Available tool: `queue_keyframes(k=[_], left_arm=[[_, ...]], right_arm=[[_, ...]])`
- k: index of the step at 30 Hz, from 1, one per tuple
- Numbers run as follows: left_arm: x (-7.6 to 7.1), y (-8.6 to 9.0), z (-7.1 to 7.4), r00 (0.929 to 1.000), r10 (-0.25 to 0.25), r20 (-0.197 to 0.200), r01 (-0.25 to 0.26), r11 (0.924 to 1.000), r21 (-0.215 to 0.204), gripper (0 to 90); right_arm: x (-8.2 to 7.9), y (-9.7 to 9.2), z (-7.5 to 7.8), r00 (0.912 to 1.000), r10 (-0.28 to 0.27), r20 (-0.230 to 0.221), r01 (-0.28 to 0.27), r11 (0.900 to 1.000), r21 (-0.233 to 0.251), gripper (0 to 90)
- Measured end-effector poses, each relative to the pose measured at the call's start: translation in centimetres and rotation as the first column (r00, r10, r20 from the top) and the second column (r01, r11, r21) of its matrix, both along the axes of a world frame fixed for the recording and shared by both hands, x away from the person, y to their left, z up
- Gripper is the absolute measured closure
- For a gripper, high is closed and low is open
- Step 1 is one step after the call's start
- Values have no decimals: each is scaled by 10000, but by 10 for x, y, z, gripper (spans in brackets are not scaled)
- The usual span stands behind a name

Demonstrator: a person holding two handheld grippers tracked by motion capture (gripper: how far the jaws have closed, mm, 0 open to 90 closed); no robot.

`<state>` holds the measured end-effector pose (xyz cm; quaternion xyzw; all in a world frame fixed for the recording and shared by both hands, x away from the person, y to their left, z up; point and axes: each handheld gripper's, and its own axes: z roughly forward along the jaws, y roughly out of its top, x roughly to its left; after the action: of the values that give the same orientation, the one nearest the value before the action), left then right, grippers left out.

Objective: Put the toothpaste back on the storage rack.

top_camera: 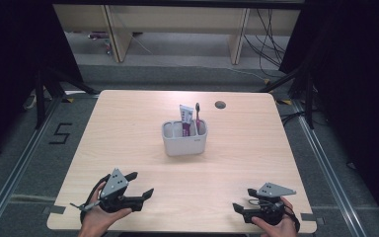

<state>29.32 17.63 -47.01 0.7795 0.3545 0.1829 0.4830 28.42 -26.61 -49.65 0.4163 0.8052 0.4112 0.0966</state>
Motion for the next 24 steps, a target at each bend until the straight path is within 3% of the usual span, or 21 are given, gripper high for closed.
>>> queue_keyframes(k=[5,7,9,14,21,24], left_arm=[[-5,1,-5,9999,-55,-134,58,9997,223,205],[-7,2,-6,9999,-106,-120,109,9995,307,200],[-9,3,-6,9998,-110,-173,115,9995,282,200],[-13,5,-9,9998,-24,-179,30,9994,334,185],[-19,6,-16,9994,-68,-340,91,9976,682,169],[-21,8,-19,9989,-187,-435,226,9955,924,167]], right_arm=[[1,0,-1,9999,31,107,-30,9999,-97,211],[1,-1,0,9998,176,-56,-176,9998,40,211],[2,-2,0,9991,398,126,-397,9992,-83,211],[3,-2,-1,9990,452,72,-452,9990,-19,211],[3,-1,-1,9990,453,67,-453,9990,-36,211],[2,-1,1,9991,328,265,-321,9992,-236,212]])
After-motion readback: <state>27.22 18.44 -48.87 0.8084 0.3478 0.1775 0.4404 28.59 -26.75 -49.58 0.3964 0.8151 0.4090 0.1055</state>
